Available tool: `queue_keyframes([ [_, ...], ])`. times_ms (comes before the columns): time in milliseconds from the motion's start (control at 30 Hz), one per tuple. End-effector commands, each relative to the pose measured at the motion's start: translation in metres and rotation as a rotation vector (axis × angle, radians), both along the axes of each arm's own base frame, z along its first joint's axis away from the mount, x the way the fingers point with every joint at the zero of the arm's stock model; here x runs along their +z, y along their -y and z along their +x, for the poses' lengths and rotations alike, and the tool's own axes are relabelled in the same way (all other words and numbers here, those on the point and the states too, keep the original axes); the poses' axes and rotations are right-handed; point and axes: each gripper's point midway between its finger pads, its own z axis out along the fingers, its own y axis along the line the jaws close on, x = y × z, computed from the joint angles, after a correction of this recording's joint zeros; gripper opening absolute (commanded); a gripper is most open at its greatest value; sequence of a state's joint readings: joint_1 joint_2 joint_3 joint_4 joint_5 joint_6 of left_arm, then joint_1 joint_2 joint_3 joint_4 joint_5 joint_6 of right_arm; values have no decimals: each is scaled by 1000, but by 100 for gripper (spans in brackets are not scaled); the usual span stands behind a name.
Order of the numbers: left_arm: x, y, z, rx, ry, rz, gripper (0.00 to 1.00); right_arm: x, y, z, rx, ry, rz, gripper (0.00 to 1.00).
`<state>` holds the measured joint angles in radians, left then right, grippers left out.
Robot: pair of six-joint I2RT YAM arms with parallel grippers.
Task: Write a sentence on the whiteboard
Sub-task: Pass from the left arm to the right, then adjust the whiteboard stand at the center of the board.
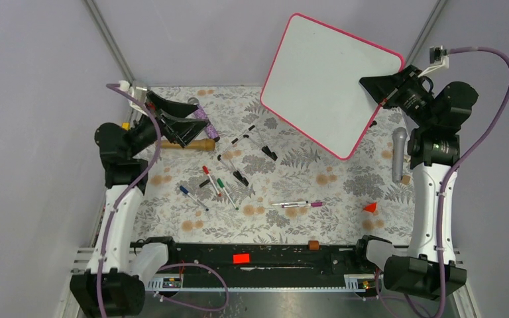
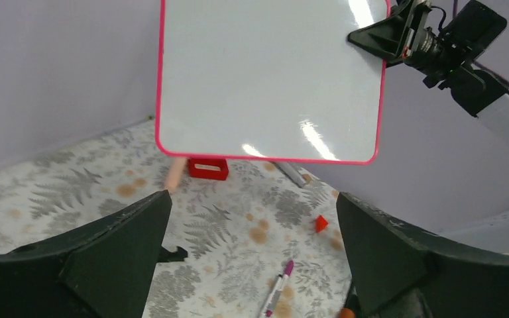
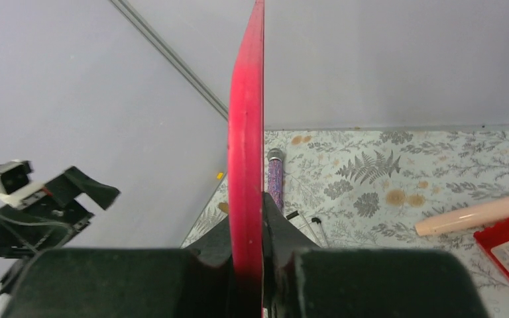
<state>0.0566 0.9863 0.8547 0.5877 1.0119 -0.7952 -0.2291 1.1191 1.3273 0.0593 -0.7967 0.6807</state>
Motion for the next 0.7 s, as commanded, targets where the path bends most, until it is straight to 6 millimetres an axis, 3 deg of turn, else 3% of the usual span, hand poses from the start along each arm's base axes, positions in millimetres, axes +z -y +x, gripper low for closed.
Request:
queue_keyframes([
  [0,23,-4,-24,103,54,179,99,44,-4,-25,-28,144,-21,0],
  [67,15,-4,-26,100,13,158,99,41,-4,-26,-26,137,-15,0],
  [133,-30,-8,-8,152,-113,68,99,41,-5,-29,-24,139,-15,0],
  [167,-76,-23,15,285,-341,-50,99,41,-6,-31,-21,139,-16,0],
  [200,-129,-29,21,304,-599,-163,87,41,-7,-33,-18,141,-17,0],
  [233,-138,-28,18,165,-676,-258,63,42,-7,-34,-19,146,-19,0],
  [267,-134,-18,16,58,-664,-262,37,41,-8,-35,-16,147,-21,0],
  [300,-139,-15,21,77,-647,-205,38,41,-8,-36,-13,148,-22,0],
  [333,-141,-18,30,198,-588,-66,48,40,-9,-36,-8,148,-21,0],
  [400,-140,-22,27,387,-510,202,82,40,-10,-37,-3,148,-19,0],
  [433,-138,-21,26,412,-492,228,95,39,-9,-37,-5,149,-21,0],
  [500,-134,-12,33,376,-461,156,99,36,-8,-36,-11,146,-22,0],
  [667,-157,18,38,214,-473,208,99,33,-10,-34,5,141,-16,0],
])
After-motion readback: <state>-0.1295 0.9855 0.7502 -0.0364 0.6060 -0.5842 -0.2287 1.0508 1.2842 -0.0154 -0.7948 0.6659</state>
